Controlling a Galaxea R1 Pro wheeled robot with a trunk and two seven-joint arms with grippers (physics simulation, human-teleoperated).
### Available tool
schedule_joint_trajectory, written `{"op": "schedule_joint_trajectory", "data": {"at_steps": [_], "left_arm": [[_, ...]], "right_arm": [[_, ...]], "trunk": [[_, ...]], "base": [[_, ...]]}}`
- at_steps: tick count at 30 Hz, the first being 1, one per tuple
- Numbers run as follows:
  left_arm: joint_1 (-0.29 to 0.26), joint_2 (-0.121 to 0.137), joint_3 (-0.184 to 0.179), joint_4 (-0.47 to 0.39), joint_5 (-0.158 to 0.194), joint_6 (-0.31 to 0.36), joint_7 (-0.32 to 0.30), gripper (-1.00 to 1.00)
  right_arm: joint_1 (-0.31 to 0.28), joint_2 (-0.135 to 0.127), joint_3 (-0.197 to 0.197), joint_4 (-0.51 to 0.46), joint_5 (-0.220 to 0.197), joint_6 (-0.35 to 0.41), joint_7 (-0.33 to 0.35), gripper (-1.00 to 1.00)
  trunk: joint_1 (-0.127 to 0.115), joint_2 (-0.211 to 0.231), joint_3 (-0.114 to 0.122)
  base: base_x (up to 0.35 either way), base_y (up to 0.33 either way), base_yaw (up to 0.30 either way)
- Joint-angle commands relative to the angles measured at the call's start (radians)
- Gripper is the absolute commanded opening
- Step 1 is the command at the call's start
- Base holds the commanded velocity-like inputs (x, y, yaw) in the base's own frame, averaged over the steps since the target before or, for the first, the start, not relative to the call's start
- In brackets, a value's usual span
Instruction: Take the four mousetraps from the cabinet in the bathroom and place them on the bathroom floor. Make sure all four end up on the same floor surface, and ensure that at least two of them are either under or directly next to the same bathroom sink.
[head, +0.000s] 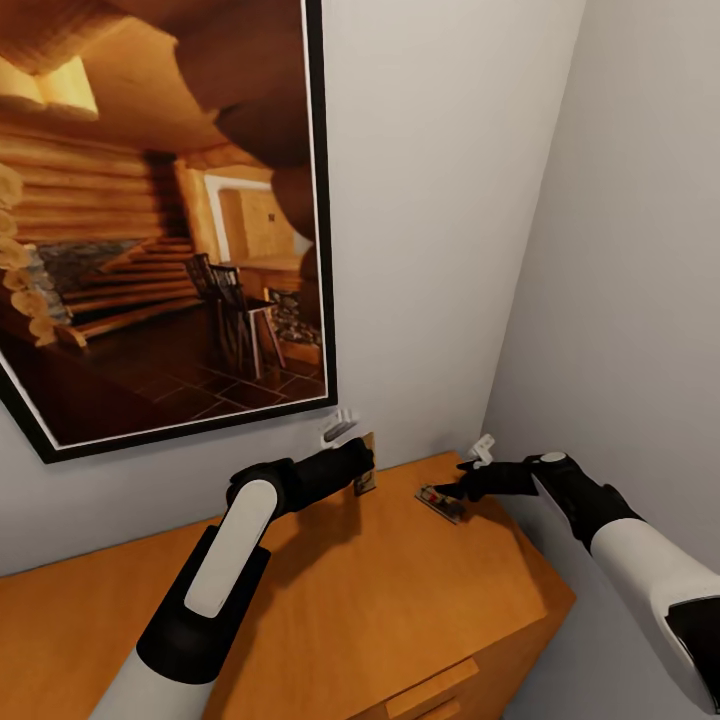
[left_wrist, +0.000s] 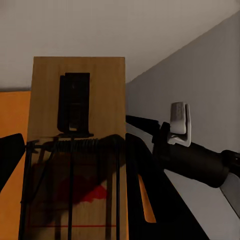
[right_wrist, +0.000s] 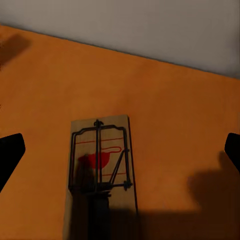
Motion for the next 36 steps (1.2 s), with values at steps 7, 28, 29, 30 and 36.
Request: {"op": "schedule_joint_trajectory", "data": {"at_steps": [7,28,29,30,36], "left_arm": [[0.000,-0.001,0.000,0.000,-0.001,0.001,-0.001,-1.00],[0.000,-0.002,0.000,0.000,-0.001,0.000,-0.001,-1.00],[0.000,-0.002,0.000,0.000,-0.001,0.000,-0.001,-1.00],[0.000,-0.002,0.000,0.000,-0.001,0.000,-0.001,-1.00],[0.000,-0.002,0.001,0.000,-0.001,0.001,-0.001,-1.00]], "right_arm": [[0.000,0.029,0.003,0.001,0.001,0.002,0.000,1.00],[0.000,0.047,0.007,0.014,0.010,0.013,-0.008,1.00],[0.000,0.049,0.007,0.015,0.015,0.014,-0.008,1.00],[0.000,0.051,0.007,0.015,0.022,0.014,-0.009,1.00],[0.000,0.065,0.005,0.036,0.067,0.016,-0.010,1.00]], "trunk": [[0.000,0.000,0.000],[0.000,0.000,0.000],[0.000,0.000,0.000],[0.000,0.000,0.000],[0.008,-0.014,-0.006]], "base": [[0.002,-0.001,0.000],[0.000,0.000,0.000],[0.000,0.000,0.000],[0.000,0.000,0.000],[0.000,0.000,0.000]]}}
